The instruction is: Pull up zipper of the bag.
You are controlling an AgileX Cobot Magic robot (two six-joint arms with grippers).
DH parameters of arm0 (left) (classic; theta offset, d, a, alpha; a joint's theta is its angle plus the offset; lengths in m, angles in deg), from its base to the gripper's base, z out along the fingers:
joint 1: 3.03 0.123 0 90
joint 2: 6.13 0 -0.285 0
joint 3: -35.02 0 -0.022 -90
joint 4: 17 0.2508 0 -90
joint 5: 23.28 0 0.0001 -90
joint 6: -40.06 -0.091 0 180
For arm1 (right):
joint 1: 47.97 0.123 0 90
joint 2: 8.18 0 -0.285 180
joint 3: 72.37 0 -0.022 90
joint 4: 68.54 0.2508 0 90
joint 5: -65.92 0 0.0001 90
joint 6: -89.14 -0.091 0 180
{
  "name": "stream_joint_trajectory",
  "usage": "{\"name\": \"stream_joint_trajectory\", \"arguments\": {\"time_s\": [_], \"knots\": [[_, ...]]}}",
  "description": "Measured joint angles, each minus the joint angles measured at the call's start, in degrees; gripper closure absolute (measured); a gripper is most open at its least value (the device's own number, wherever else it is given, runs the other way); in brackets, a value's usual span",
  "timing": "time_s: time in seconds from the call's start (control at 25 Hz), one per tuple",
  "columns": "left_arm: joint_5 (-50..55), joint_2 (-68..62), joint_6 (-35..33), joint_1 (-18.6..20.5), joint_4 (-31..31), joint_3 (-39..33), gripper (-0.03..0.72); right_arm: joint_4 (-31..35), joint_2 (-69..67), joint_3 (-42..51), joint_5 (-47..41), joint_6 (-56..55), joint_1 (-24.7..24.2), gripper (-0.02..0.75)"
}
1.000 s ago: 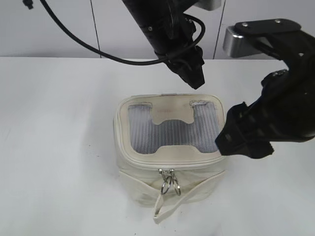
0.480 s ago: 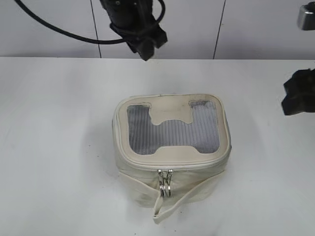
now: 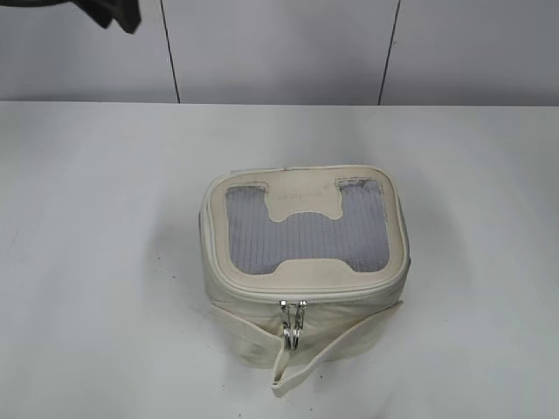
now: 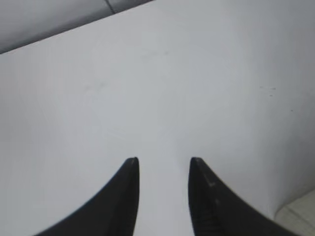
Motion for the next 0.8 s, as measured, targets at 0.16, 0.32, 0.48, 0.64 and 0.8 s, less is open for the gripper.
{"name": "stream_joint_trajectory", "arguments": {"time_s": [0.16,0.32,0.48,0.64,0.8], "knots": [[-0.13,7.28,1.93,4.09,1.61,-5.96,0.421,2.10,0.00,0.00,-0.38,0.18,-0.10,0.216],[-0.07,16.75,3.44,6.65,2.69,-16.22,0.421,2.24,0.43,0.00,-3.19,0.97,-0.10,0.216],[0.02,27.70,5.72,6.86,2.85,-26.95,0.421,2.48,3.14,0.00,-7.56,1.47,-0.10,0.216],[-0.45,39.45,7.53,6.86,2.91,-37.05,0.421,2.88,9.22,2.08,-9.62,1.65,-0.10,0.216],[-5.90,52.70,8.42,6.86,2.43,-49.65,0.421,2.82,18.23,6.64,-10.21,1.70,-0.10,0.216]]}}
